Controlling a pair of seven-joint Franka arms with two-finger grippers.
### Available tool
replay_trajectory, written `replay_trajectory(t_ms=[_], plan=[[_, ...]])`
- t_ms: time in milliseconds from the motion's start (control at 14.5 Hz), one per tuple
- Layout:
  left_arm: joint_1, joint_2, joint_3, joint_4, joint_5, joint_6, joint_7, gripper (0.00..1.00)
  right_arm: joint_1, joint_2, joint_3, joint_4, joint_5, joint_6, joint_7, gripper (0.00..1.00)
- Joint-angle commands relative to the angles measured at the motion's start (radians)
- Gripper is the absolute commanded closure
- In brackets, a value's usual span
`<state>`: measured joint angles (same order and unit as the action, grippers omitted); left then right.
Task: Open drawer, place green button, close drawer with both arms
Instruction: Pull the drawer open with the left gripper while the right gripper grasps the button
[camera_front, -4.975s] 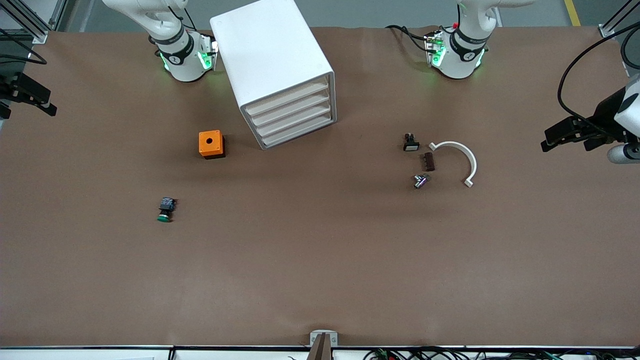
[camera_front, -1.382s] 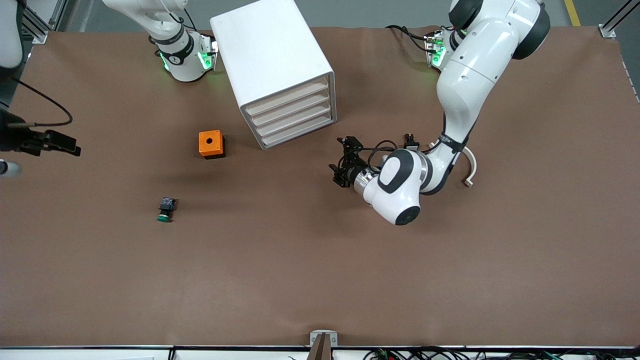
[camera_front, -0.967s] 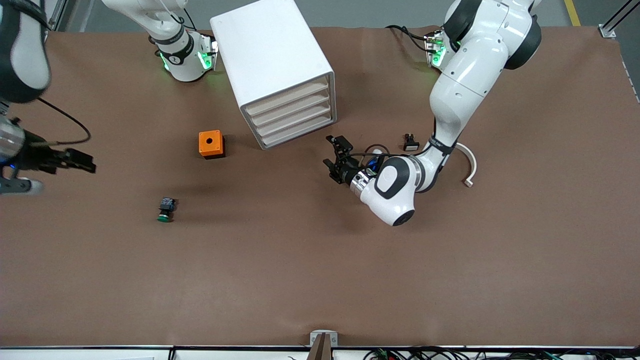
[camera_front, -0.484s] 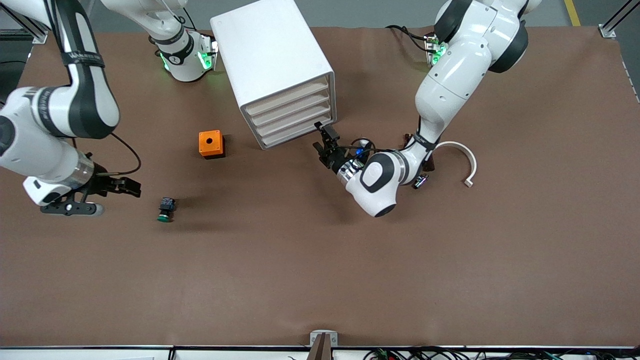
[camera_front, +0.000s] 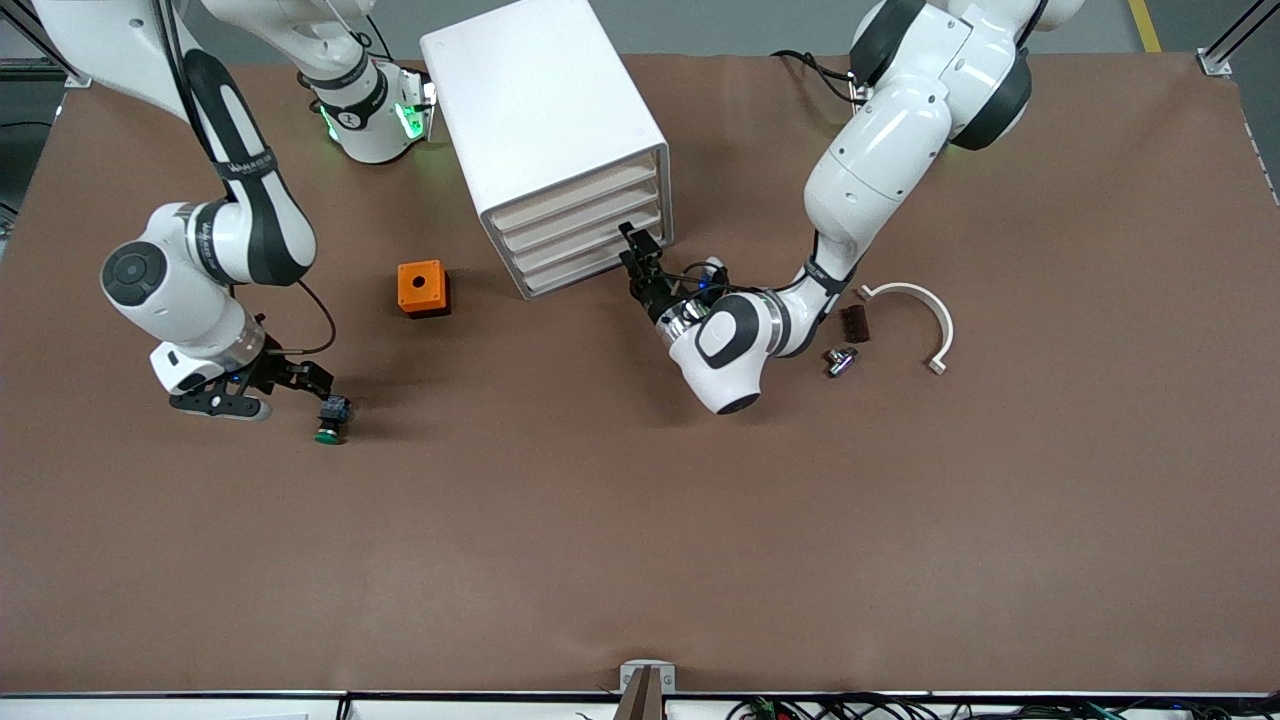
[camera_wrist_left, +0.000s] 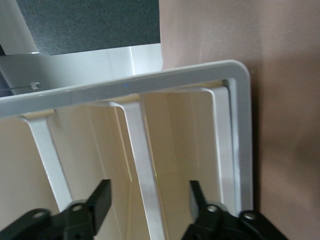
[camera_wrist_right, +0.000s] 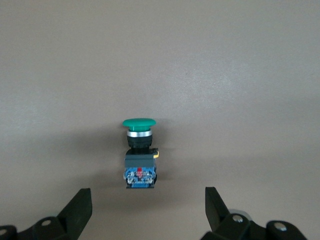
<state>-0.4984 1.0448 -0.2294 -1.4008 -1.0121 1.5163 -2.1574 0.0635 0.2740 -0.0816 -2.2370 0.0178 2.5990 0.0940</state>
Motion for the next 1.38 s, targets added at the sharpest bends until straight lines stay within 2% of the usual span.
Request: replay_trajectory(t_ms=[0,69,484,553,760,1313], plan=[[-0.022,-0.005,0.008,-0.018,-0.022,-0.024,-0.016,0.34,0.013,0.036,-0.001,0.005,0.033,0.038,0.015,0.0],[-0.029,-0.005,0.008,-0.026,-0.022,-0.024,-0.016,0.36,0.021,0.051,-0.001,0.004,0.043,0.07,0.015,0.0],[-0.046,-0.005,0.008,-0.038,-0.014,-0.047,-0.018,0.85,0.041,0.158,-0.001,0.01,0.051,0.176,0.056,0.0],[-0.046,-0.005,0.008,-0.038,-0.013,-0.047,-0.018,0.9,0.054,0.162,-0.001,0.01,0.051,0.174,0.079,0.0],[-0.039,-0.006,0.008,-0.037,-0.013,-0.047,-0.016,0.94,0.062,0.162,-0.003,0.011,0.051,0.17,0.095,0.0],[0.05,-0.019,0.015,-0.024,-0.017,-0.036,-0.018,0.93,0.045,0.162,-0.003,0.013,0.051,0.164,0.089,0.02]])
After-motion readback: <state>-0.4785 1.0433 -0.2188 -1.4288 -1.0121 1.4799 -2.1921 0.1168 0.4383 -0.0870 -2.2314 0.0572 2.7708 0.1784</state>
